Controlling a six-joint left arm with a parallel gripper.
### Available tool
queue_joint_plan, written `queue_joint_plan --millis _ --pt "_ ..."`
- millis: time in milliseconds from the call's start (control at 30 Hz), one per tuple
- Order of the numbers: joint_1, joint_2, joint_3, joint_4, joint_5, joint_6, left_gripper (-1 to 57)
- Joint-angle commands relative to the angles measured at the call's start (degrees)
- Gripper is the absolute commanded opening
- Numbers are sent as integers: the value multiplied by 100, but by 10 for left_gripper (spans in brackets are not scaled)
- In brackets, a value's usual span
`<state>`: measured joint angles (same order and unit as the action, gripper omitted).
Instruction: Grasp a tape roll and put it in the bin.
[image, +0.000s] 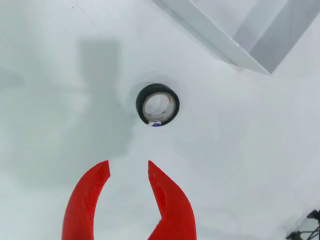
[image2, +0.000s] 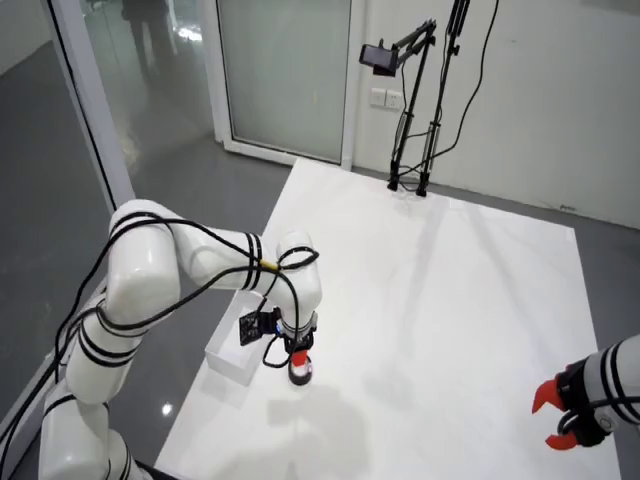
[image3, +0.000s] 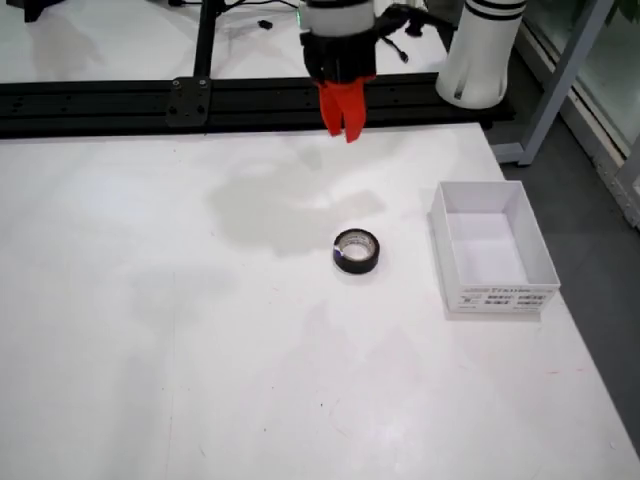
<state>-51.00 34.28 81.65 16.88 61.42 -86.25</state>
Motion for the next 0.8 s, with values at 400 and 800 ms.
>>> queue_joint_plan --millis 400,800 --pt "214 1318 -272 88 -745 -358 171" --pt "302 1705 -272 79 -1044 -358 170"
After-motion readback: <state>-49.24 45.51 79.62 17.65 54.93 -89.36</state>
